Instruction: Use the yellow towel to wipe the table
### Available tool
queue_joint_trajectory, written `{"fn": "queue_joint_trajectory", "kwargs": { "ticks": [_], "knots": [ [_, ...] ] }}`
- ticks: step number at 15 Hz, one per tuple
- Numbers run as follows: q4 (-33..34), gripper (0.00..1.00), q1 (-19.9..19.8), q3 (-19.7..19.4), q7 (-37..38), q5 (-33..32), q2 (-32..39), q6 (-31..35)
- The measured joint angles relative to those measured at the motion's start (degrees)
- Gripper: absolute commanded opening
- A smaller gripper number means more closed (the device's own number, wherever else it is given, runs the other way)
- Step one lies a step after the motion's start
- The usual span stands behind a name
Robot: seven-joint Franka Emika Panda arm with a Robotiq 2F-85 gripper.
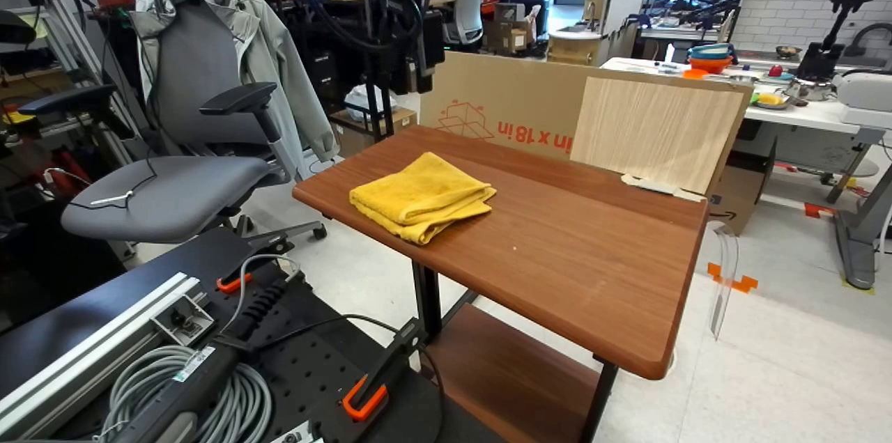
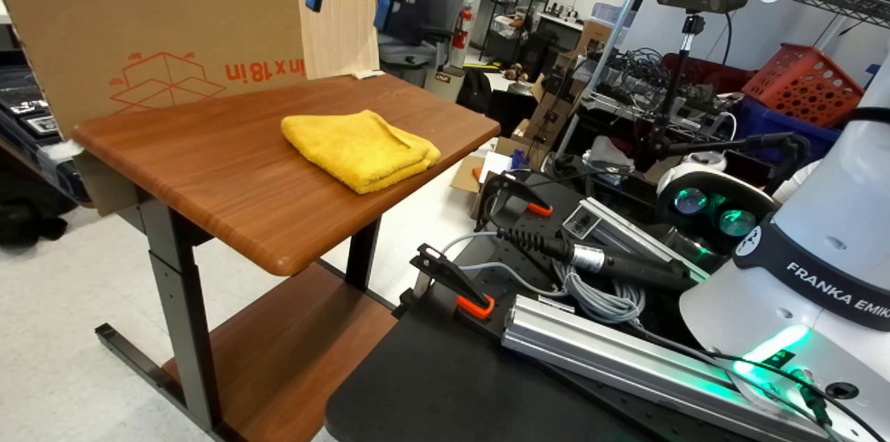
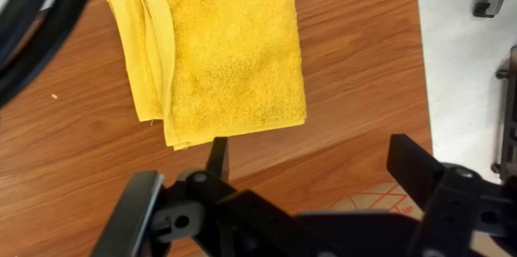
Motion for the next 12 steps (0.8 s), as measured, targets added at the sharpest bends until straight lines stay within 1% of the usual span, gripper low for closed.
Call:
{"fn": "queue_joint_trajectory", "kwargs": {
  "ticks": [1,7,10,12],
  "knots": [
    [0.1,1.0,0.0,-0.1,-0.2,0.0,0.7,0.0],
    [-0.1,1.0,0.7,0.1,0.2,-0.1,-0.7,0.1],
    [0.3,1.0,1.5,0.0,5.2,-3.2,1.6,0.3],
    [1.4,1.0,2.3,-0.3,10.3,-6.2,5.7,0.1]
  ]
}}
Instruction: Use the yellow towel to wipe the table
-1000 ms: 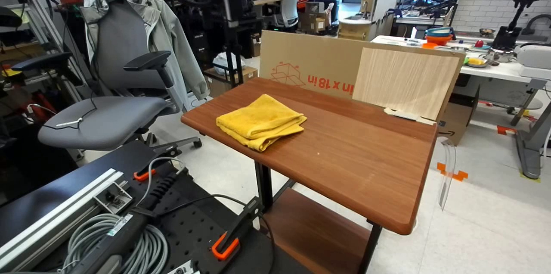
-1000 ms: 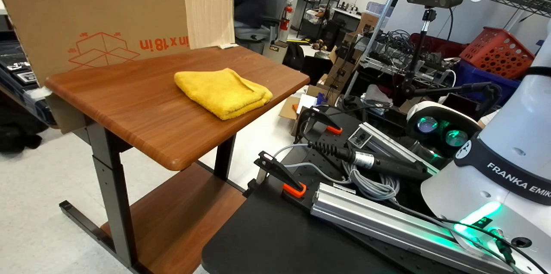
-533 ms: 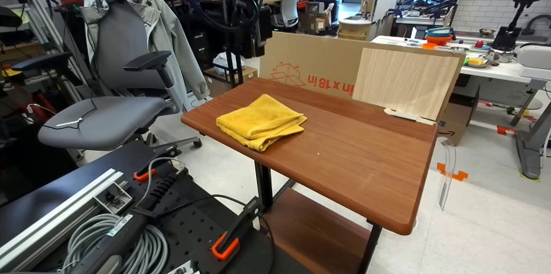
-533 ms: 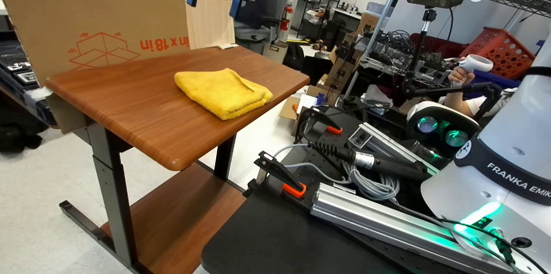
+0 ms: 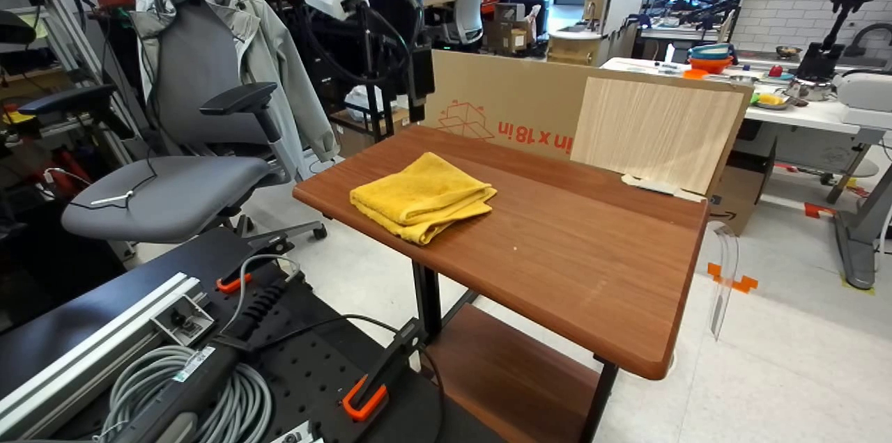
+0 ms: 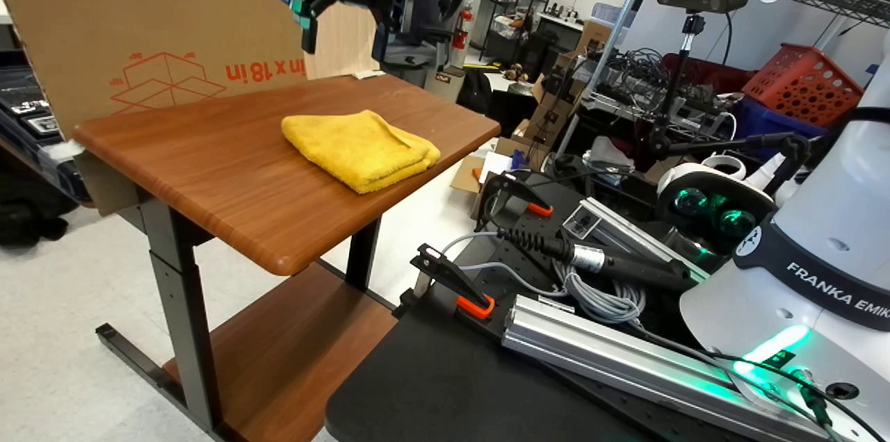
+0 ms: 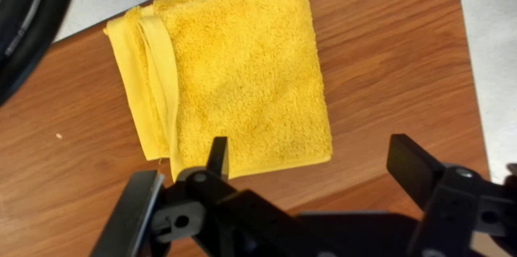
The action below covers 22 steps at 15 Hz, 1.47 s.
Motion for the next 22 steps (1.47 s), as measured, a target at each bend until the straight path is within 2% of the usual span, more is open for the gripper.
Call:
{"fn": "queue_joint_trajectory", "kwargs": {
  "ticks": [3,7,13,17,22],
  "knots": [
    [2.3,1.0,1.4,-1.8,5.6,-1.9,8.2,-0.1],
    [4.5,1.0,2.9,-5.4,8.7,-2.0,16.7,-1.5],
    [6.9,1.0,2.6,-7.8,10.0,-1.1,20.0,-0.7],
    [9.8,1.0,-0.8,-10.4,10.5,3.2,22.1,6.0],
    [17.2,1.0,-7.6,-14.0,11.8,9.1,27.2,8.4]
  ]
}}
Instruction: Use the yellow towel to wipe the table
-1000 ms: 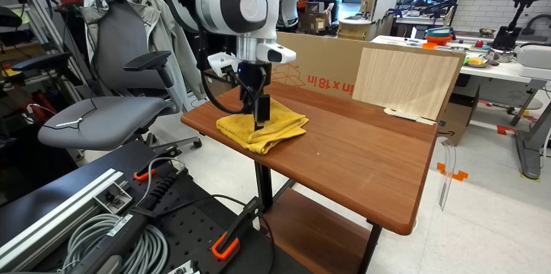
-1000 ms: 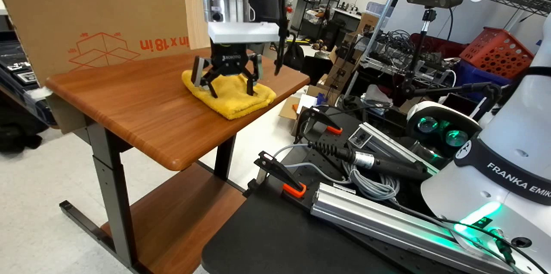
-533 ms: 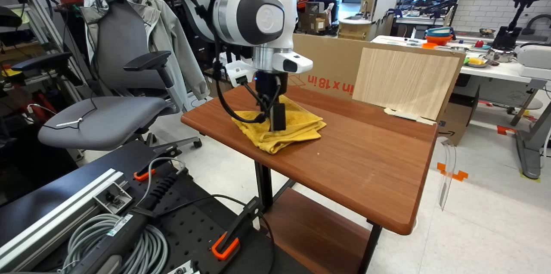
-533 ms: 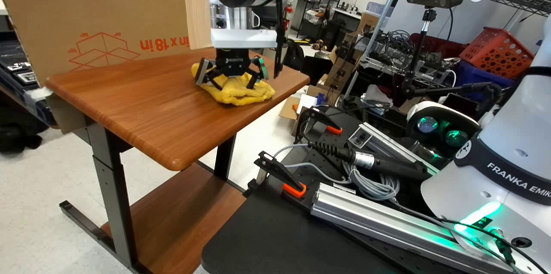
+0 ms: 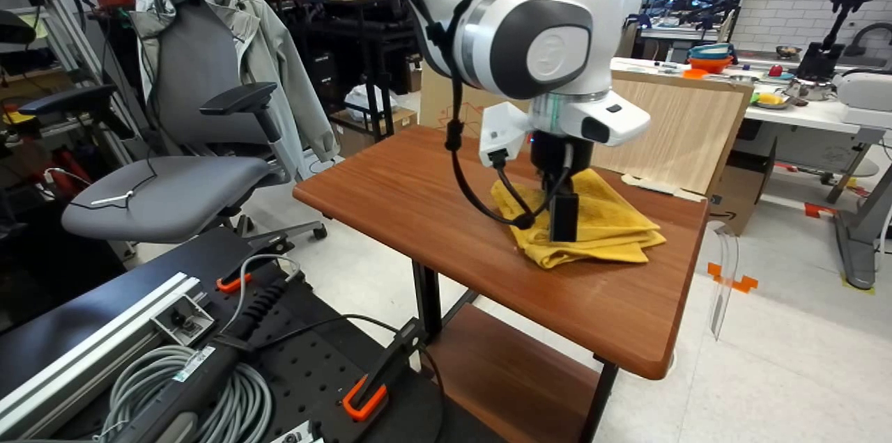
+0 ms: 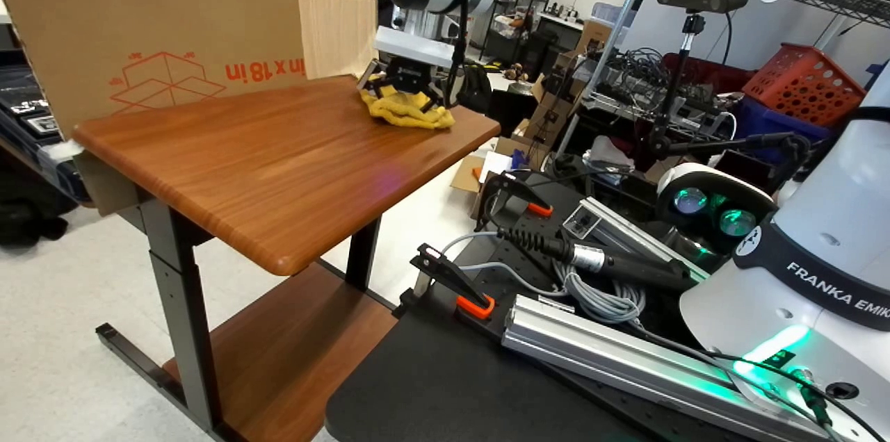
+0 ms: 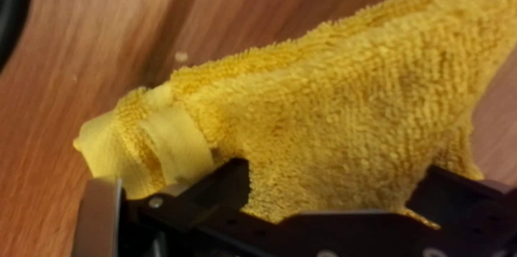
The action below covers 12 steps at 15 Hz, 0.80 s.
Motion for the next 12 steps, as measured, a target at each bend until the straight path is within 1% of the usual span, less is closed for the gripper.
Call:
{"fn": "queue_joint_trajectory", "kwargs": {
  "ticks": [4,6,9,12],
  "knots": [
    [4.3,1.0,-2.1,-2.4,5.0,1.6,3.0,0.8],
    [5.2,1.0,-2.4,-2.7,6.7,1.6,3.5,0.5],
    [4.9,1.0,-2.1,-2.2,4.4,1.1,2.6,-5.9],
    [1.7,1.0,-0.7,-1.8,1.3,-0.1,0.2,-10.3]
  ]
}}
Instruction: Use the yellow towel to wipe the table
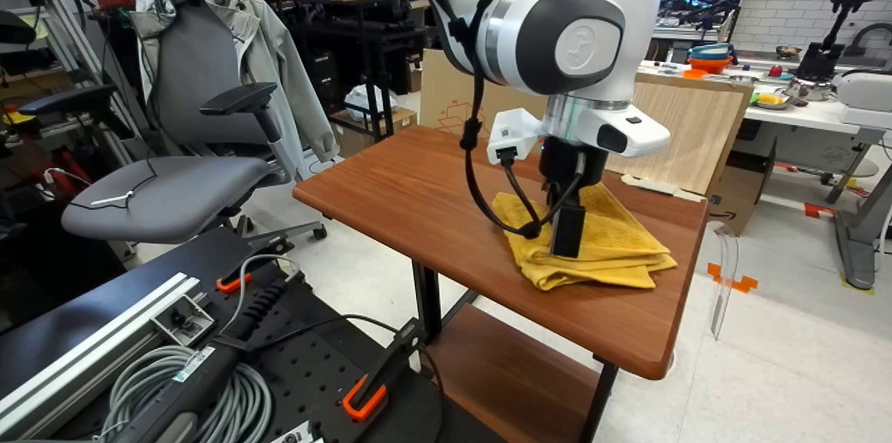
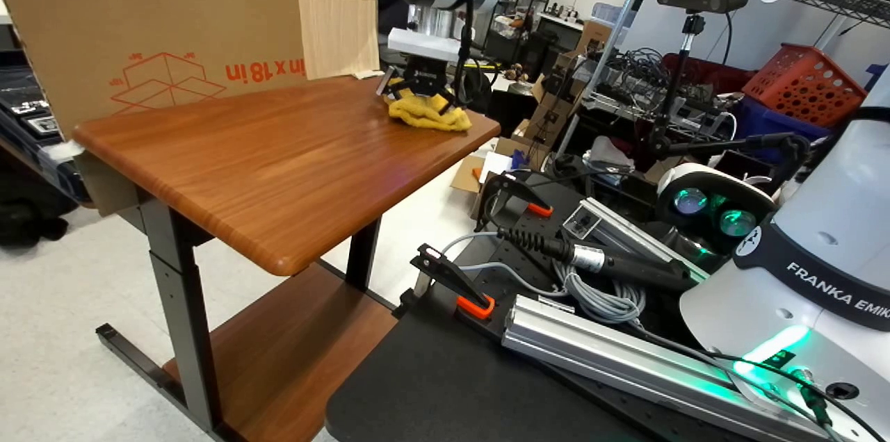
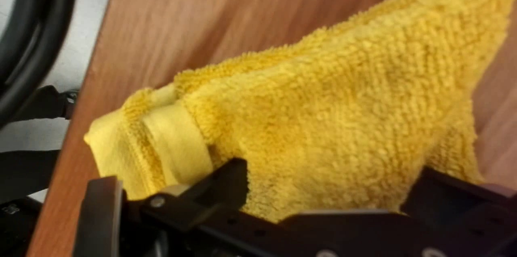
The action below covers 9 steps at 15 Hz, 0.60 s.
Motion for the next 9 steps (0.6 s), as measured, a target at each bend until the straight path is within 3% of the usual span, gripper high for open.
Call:
{"fn": "queue_joint_trajectory", "kwargs": {
  "ticks": [5,9],
  "knots": [
    [-3.4,1.0,4.3,0.6,-2.0,-5.4,-2.3,-4.5],
    [-5.0,1.0,9.9,2.5,-2.2,-10.3,-3.3,-4.6]
  ]
}}
